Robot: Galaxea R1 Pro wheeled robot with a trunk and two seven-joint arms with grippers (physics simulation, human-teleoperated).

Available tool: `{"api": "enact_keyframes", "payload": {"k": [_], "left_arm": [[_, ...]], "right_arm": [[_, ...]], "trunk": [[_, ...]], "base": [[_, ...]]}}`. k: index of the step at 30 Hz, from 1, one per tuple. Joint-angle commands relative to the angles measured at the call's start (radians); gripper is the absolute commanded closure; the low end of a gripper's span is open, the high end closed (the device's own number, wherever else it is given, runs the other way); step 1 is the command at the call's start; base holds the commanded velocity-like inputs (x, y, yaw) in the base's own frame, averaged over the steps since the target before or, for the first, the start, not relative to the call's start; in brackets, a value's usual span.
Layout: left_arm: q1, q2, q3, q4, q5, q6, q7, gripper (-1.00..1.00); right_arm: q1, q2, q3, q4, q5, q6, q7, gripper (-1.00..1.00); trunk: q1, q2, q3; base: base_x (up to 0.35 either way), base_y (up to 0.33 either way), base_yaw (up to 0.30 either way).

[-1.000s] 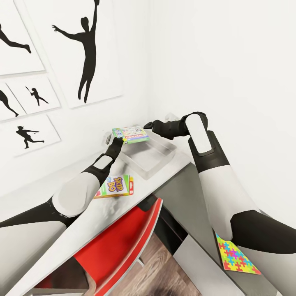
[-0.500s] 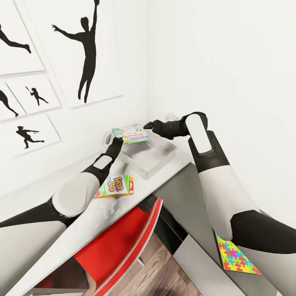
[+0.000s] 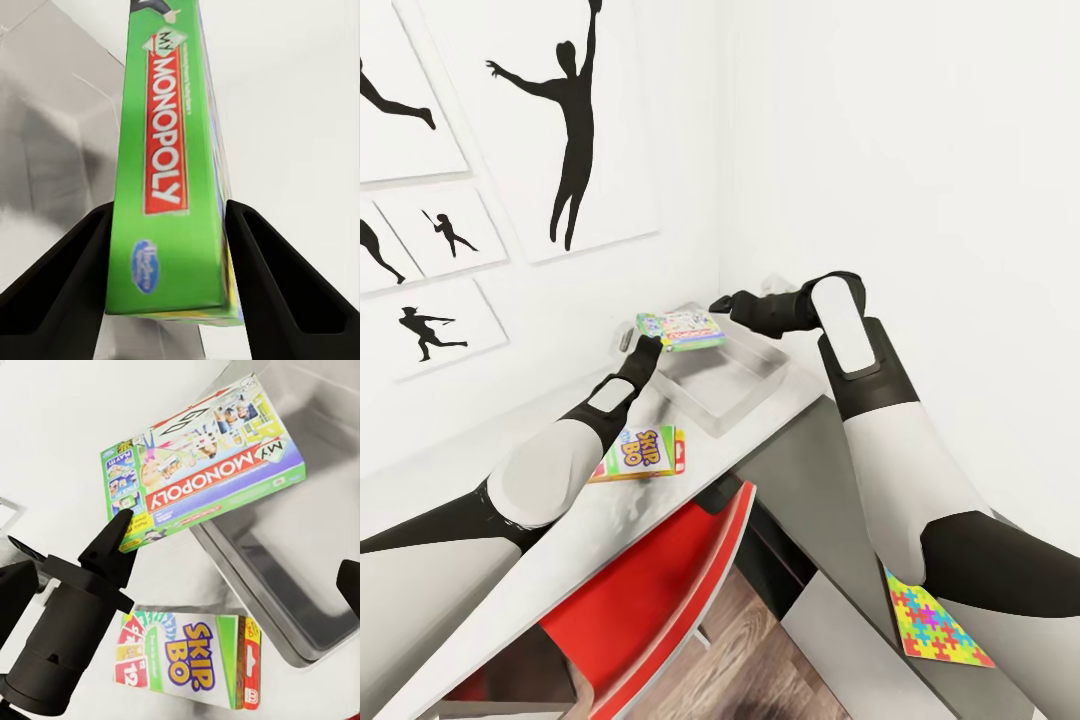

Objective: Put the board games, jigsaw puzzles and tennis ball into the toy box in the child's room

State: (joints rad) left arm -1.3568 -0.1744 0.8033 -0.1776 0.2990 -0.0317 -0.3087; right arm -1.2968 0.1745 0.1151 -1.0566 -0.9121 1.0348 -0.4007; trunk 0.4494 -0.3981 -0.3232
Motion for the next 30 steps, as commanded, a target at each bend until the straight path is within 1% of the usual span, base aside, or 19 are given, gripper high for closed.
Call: {"api": "enact_keyframes", "payload": {"k": [1,26,30], "left_arm": [[-0.001,0.0,0.0,0.001,0.004,-0.002,0.001,1.0],[-0.001,0.0,-0.008,0.015,-0.002,0.004,0.016,1.0],[-0.002,0.0,-0.009,0.012,-0.002,0.015,0.036,1.0]], "right_arm": [[-0.001,0.0,0.0,-0.001,-0.009,0.002,-0.01,-1.0],[-0.003,0.0,-0.004,-0.005,-0.011,0.005,-0.01,-1.0],[-0.003,0.0,-0.004,-0.005,-0.011,0.006,-0.01,-1.0]], "trunk": [[0.001,-0.002,-0.002],[0.001,-0.002,-0.002],[0.001,-0.002,-0.003]], "base": [[0.0,0.0,0.0],[0.0,0.0,0.0],[0.0,0.0,0.0]]}}
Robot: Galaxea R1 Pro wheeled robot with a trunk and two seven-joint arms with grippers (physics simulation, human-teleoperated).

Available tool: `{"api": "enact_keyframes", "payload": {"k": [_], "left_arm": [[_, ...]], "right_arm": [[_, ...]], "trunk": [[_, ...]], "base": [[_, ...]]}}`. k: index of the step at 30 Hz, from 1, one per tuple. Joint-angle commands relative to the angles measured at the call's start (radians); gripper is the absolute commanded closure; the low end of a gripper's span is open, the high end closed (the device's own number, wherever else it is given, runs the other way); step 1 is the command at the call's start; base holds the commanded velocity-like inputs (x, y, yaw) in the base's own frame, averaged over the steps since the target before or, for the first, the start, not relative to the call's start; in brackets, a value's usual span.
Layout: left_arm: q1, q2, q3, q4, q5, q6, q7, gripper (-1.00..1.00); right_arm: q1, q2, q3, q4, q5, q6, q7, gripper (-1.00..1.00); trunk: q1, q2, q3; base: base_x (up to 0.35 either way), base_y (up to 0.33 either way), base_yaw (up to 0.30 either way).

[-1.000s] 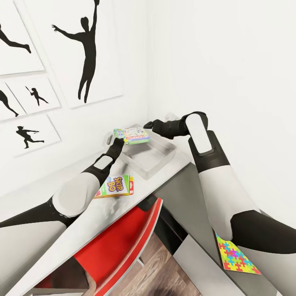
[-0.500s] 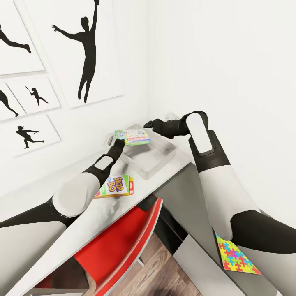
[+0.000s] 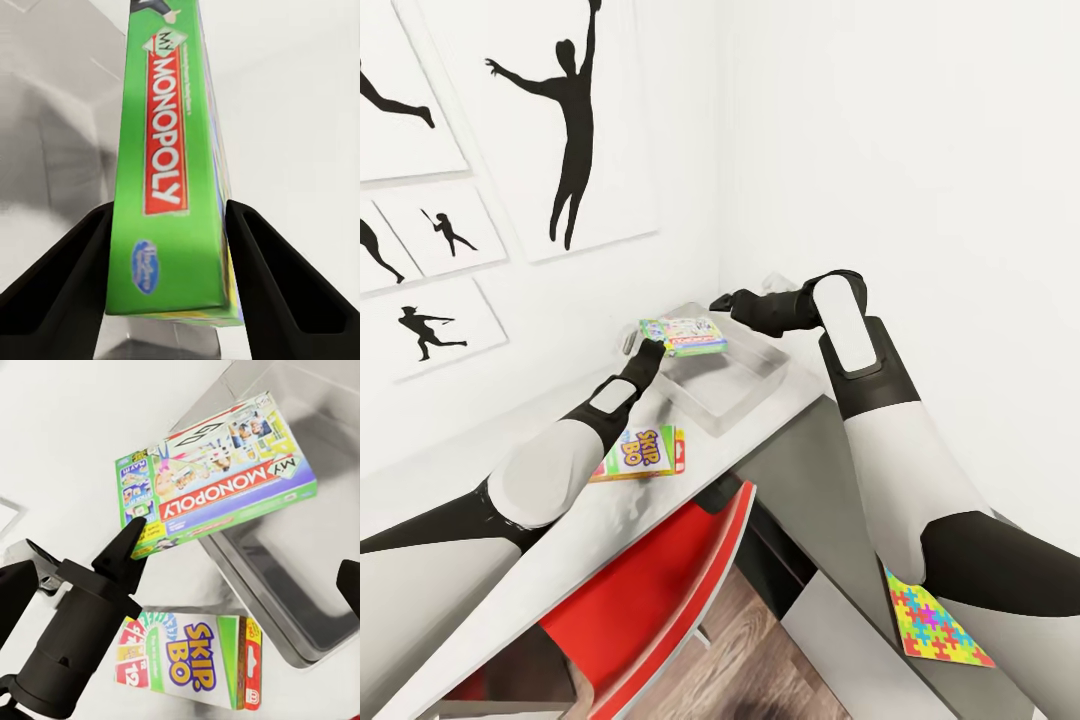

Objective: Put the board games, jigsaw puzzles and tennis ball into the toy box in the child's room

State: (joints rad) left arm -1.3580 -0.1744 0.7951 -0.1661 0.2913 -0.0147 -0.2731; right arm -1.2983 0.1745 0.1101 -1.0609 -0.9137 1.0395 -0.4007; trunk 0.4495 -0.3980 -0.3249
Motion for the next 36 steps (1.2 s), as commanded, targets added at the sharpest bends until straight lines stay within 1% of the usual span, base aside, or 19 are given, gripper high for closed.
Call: {"api": "enact_keyframes", "payload": {"k": [1,4,9,12,20,23,28,36], "left_arm": [[-0.001,0.0,0.0,0.0,0.006,0.0,0.006,1.0],[-0.002,0.0,0.0,-0.002,0.006,0.012,0.03,1.0],[-0.004,0.0,0.0,-0.002,0.006,0.024,0.042,1.0],[-0.014,0.0,0.0,-0.002,0.005,0.026,0.045,1.0],[-0.024,0.0,0.0,-0.005,0.005,0.016,0.046,1.0],[-0.04,0.0,0.0,-0.017,0.005,0.011,0.046,1.0],[-0.047,0.0,0.0,-0.028,0.005,-0.007,0.045,1.0],[-0.05,0.0,0.0,-0.033,0.005,-0.038,0.044,1.0]], "right_arm": [[-0.001,0.0,0.0,-0.001,-0.01,0.002,-0.01,-1.0],[-0.001,0.0,0.0,0.0,-0.01,0.002,-0.01,-1.0],[-0.001,0.0,0.0,-0.001,-0.01,0.002,-0.01,-1.0],[-0.001,0.0,0.0,-0.001,-0.01,0.003,-0.01,-1.0],[-0.001,0.0,0.003,-0.001,-0.01,0.004,-0.009,-1.0],[0.0,0.0,0.004,-0.001,-0.01,0.004,-0.008,-1.0],[0.0,0.0,0.005,-0.004,-0.01,0.004,-0.007,-1.0],[0.0,0.0,0.006,-0.063,-0.011,0.006,-0.007,-1.0]], "trunk": [[0.001,-0.002,-0.003],[0.001,-0.002,-0.007],[0.001,-0.002,-0.015],[0.001,-0.002,-0.019],[0.001,-0.002,-0.032],[0.001,-0.002,-0.037],[0.001,-0.002,-0.046],[0.001,-0.002,-0.059]], "base": [[0.0,0.0,0.0],[0.0,0.0,0.0],[0.0,0.0,0.0],[0.0,0.0,0.0],[0.0,0.0,0.0],[0.0,0.0,0.0],[0.0,0.0,0.0],[0.0,0.0,0.0]]}}
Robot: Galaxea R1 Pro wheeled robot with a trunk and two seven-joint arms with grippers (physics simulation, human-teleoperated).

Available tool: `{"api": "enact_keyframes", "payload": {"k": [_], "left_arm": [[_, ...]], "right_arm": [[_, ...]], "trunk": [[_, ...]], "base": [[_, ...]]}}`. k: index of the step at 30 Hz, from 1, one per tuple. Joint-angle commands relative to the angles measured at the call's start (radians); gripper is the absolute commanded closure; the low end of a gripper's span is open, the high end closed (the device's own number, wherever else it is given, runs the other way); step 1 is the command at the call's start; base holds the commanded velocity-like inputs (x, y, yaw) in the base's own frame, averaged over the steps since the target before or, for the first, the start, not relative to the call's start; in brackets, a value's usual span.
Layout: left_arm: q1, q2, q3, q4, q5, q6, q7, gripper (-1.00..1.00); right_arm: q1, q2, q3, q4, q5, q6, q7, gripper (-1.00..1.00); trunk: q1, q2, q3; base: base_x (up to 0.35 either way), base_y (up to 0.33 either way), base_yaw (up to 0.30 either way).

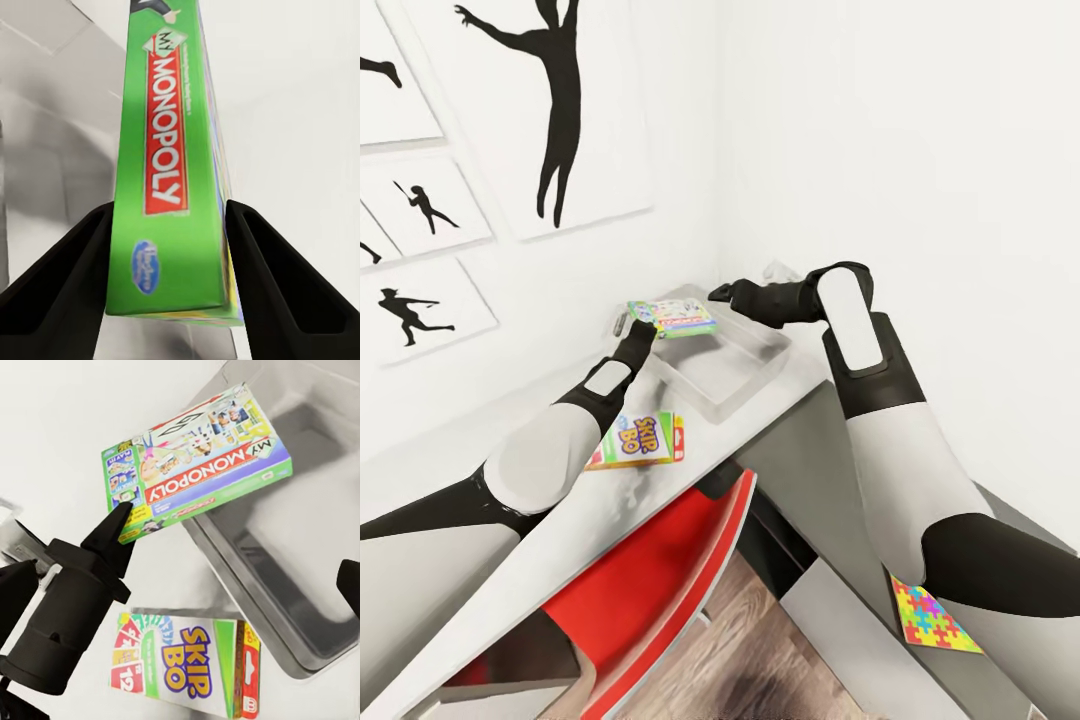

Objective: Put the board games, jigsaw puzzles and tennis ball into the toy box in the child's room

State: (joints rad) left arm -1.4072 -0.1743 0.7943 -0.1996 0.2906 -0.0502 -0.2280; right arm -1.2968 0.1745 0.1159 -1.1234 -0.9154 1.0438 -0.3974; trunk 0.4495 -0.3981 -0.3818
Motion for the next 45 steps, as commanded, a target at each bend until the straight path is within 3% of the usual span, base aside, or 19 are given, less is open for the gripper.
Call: {"api": "enact_keyframes", "payload": {"k": [1,24,32,45], "left_arm": [[-0.001,0.0,0.0,0.0,0.005,-0.004,-0.001,1.0],[-0.001,0.0,-0.002,0.0,0.005,0.0,-0.009,1.0],[-0.008,0.0,-0.06,0.0,0.005,0.004,-0.011,1.0],[-0.095,0.0,-0.075,-0.001,0.005,0.004,-0.006,1.0]], "right_arm": [[-0.001,0.0,0.001,-0.004,-0.01,0.002,-0.01,-1.0],[-0.001,0.0,0.008,-0.012,-0.01,0.002,-0.01,-1.0],[-0.001,0.0,0.008,-0.012,-0.01,0.002,-0.01,-1.0],[-0.001,0.0,0.011,-0.012,-0.01,0.002,-0.009,-1.0]], "trunk": [[0.0,-0.002,-0.003],[0.0,-0.002,-0.041],[0.0,-0.002,-0.054],[0.0,-0.002,-0.075]], "base": [[0.0,0.0,0.0],[0.0,0.0,0.0],[0.0,0.0,0.0],[0.0,0.0,0.0]]}}
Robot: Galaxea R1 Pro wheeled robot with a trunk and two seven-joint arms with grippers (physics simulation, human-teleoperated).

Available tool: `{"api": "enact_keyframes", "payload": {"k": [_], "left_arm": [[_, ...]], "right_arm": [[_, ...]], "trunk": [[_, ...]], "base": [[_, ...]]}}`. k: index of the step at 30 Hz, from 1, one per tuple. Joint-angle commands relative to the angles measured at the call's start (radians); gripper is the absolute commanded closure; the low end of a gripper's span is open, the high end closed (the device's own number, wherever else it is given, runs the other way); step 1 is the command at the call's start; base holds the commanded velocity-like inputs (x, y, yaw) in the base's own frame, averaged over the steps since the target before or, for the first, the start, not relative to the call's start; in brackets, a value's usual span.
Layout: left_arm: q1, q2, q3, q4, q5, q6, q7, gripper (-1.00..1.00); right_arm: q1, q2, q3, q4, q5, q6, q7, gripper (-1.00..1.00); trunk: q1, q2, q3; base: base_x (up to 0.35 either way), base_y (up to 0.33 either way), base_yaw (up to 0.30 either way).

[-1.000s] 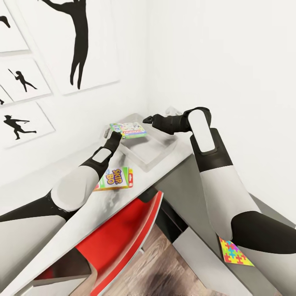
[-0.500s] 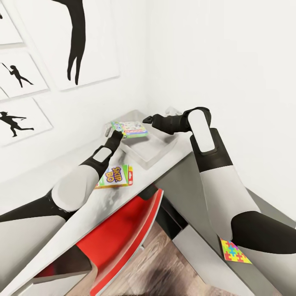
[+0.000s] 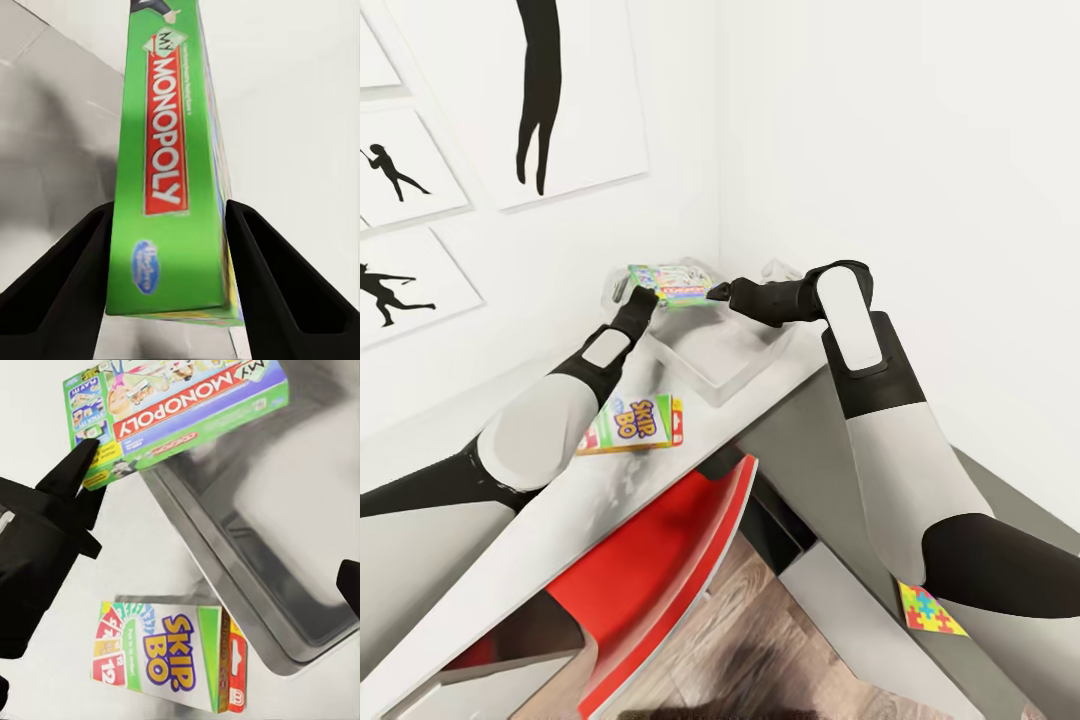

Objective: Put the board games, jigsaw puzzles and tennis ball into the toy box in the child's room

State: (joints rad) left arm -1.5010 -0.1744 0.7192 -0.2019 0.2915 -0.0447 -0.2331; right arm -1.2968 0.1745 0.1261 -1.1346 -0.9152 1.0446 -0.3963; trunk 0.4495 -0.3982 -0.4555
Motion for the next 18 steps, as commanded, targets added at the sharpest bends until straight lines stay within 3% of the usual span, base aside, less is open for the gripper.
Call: {"api": "enact_keyframes", "payload": {"k": [1,18], "left_arm": [[-0.017,0.0,0.0,0.0,0.005,0.0,0.0,1.0],[-0.041,0.0,-0.004,-0.003,0.005,0.004,0.004,1.0]], "right_arm": [[-0.001,0.0,0.001,-0.001,-0.01,0.002,-0.01,-1.0],[-0.001,0.0,0.0,-0.001,-0.01,0.003,-0.01,-1.0]], "trunk": [[0.0,-0.002,-0.003],[0.0,-0.002,-0.031]], "base": [[0.0,0.0,0.0],[0.0,0.0,0.0]]}}
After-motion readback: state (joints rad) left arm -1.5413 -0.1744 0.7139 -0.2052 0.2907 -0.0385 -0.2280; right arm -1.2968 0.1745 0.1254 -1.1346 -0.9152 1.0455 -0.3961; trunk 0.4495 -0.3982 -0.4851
